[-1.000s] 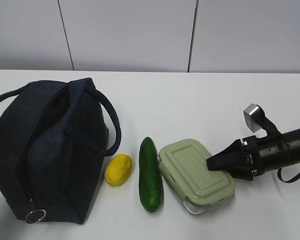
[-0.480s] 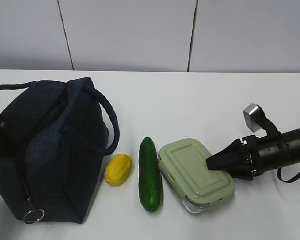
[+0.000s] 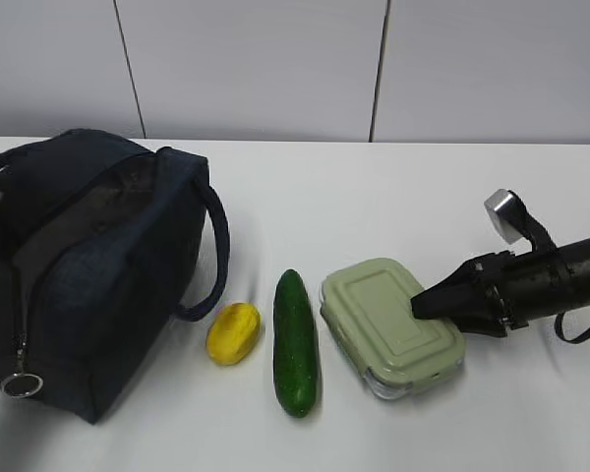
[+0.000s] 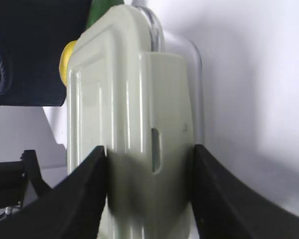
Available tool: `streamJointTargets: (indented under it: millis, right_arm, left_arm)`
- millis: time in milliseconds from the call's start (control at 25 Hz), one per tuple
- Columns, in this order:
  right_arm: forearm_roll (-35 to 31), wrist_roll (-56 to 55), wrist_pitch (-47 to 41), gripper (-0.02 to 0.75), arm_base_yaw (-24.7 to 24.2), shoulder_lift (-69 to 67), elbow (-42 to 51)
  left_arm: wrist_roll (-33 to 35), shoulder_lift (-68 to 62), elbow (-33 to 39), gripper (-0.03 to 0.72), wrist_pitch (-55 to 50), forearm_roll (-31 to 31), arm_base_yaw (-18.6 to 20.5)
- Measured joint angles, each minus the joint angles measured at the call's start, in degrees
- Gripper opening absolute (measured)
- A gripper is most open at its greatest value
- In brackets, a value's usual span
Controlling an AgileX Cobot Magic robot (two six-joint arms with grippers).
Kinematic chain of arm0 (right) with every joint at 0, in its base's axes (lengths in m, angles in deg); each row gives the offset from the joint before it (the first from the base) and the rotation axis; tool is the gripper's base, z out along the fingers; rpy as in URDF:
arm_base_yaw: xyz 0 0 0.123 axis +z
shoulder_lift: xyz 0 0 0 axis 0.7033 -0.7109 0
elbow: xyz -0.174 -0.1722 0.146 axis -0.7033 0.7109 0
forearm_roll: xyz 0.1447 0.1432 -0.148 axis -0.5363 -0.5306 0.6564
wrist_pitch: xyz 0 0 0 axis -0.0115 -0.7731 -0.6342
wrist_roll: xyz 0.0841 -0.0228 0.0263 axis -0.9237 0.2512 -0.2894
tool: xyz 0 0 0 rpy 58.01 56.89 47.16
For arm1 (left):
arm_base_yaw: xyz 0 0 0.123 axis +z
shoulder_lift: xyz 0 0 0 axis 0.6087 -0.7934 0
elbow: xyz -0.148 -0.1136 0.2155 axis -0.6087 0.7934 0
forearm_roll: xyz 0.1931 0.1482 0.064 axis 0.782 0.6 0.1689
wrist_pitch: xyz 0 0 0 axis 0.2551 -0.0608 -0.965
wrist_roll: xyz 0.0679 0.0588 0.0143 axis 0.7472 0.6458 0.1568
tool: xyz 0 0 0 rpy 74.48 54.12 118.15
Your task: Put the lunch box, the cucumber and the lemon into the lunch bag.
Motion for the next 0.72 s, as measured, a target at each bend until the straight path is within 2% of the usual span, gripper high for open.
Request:
streamJointTargets:
  millis: [200, 560, 720]
  right_arm:
    - [-1.7, -1.6, 1.4, 0.382, 0.0, 3.2, 0.2]
    - [-4.2, -4.1, 1.4, 0.381, 0.1, 9.8, 0.4]
    - [-5.0, -5.3, 1.4, 0.381, 2.6, 13.4, 0.2]
  left_arm:
    - [0.0, 0.0, -2.6, -0.006, -2.0, 0.7, 0.0]
    - [0.0, 0.0, -2.8, -0.006, -3.0, 2.9, 0.0]
    - [0.0, 0.0, -2.8, -0.006, -3.0, 2.9, -0.1]
